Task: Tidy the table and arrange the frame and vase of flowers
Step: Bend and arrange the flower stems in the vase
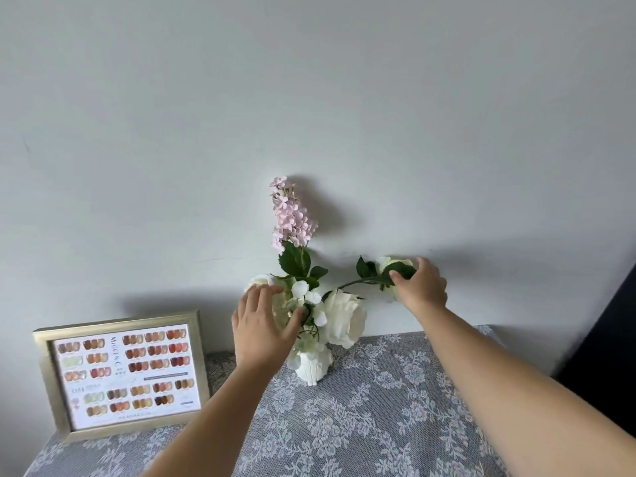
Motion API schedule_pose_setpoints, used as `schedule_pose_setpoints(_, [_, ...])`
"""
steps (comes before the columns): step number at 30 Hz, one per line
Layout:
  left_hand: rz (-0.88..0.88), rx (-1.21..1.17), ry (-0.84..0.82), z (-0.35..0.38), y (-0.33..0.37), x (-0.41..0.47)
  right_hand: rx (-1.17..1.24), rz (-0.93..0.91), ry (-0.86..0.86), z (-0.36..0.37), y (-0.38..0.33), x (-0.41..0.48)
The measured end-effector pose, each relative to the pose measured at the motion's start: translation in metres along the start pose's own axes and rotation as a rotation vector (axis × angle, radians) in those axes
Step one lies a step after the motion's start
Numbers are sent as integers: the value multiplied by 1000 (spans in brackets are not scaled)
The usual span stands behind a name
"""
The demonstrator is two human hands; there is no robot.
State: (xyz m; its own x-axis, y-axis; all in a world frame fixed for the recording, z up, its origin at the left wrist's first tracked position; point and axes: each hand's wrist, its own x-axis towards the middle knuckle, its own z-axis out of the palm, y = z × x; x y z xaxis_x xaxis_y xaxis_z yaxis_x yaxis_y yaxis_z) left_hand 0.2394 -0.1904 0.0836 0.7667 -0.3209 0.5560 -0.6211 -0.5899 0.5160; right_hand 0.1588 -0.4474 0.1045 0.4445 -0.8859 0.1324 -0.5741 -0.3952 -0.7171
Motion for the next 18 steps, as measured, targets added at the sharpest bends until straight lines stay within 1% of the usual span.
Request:
schedule_pose_setpoints(3, [-7,-7,16,3,0,0,125,128,-101,9,7,14])
schedule_pose_setpoints(6, [-11,-11,22,6,-2,2,296,165,-141,18,13,21])
schedule_pose_setpoints(16, [-17,13,5,9,-2,2,549,-84,-62,8,5,12])
schedule_pose_setpoints(18, [-11,19,-12,8,-1,2,545,-142,-49,1,-4,7])
